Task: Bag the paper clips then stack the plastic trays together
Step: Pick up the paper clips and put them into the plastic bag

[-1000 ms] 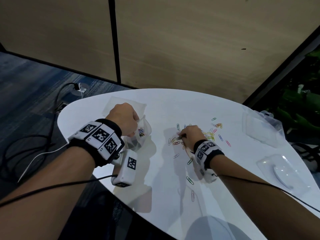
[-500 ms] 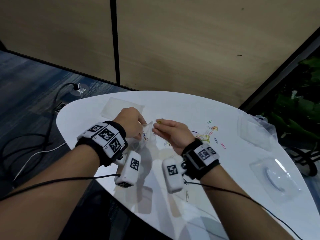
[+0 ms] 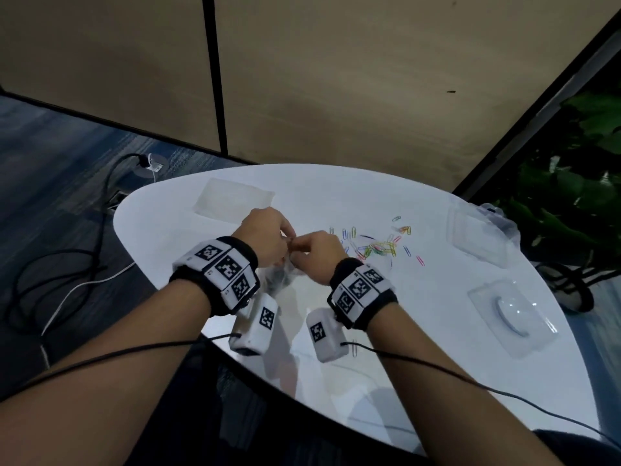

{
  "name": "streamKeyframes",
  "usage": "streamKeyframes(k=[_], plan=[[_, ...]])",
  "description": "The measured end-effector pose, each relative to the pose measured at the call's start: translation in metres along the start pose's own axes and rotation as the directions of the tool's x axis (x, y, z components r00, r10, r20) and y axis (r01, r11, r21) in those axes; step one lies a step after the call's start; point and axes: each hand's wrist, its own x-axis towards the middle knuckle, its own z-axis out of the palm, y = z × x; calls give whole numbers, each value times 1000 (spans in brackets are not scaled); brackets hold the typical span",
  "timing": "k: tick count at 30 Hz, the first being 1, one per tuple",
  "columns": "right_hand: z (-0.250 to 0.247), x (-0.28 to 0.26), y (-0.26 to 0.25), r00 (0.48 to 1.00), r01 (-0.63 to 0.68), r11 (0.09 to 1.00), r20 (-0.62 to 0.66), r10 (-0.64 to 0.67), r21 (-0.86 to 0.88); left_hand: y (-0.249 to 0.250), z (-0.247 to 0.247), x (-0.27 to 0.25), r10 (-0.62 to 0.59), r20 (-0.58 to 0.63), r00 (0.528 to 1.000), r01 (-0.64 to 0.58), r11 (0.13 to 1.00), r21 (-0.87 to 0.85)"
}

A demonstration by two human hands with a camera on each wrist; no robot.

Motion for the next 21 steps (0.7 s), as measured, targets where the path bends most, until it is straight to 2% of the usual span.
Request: streamKeyframes(k=[1, 3, 5, 6, 8, 10, 12, 13, 14, 16, 18, 21], plan=[[-5, -5, 1, 1000, 21, 998, -2, -21, 60, 1, 3, -2, 1, -11, 1000, -1, 1000, 14], [-14, -16, 7, 996, 38, 960, -93, -12, 279, 1, 7, -3, -10, -32, 999, 11, 1000, 19], [-23, -33, 24, 975, -17, 900, -192, 111, 436, 0, 8, -5, -41, -47, 998, 40, 999, -4], [-25, -43, 38, 954, -82, 889, -223, 202, 450, 0, 7, -6, -48, -54, 997, 48, 999, -2], [-24, -68, 76, 884, -319, 875, -218, 413, 365, 1, 5, -9, -42, -61, 997, 44, 998, 35], [-10, -96, 112, 776, -591, 773, -100, 623, 230, 4, 2, -12, -32, -52, 998, 36, 997, 70], [12, -120, 129, 698, -706, 679, 34, 715, 200, 8, -1, -13, -22, -32, 999, 26, 994, 110], [23, -127, 133, 691, -713, 671, 43, 721, 203, 10, -2, -13, -16, -24, 1000, 20, 991, 136], [33, -129, 136, 700, -700, 687, -4, 714, 194, 11, -3, -12, -8, -15, 1000, 11, 987, 158], [50, -120, 140, 713, -651, 730, -162, 682, 208, 13, -5, -10, -9, 9, 1000, 7, 983, 182], [58, -98, 140, 697, -594, 743, -265, 667, 307, 11, -6, -7, -19, 30, 999, 12, 981, 194], [58, -52, 139, 693, -548, 762, -323, 645, 346, 5, -7, 3, -29, 61, 998, 18, 985, 169]])
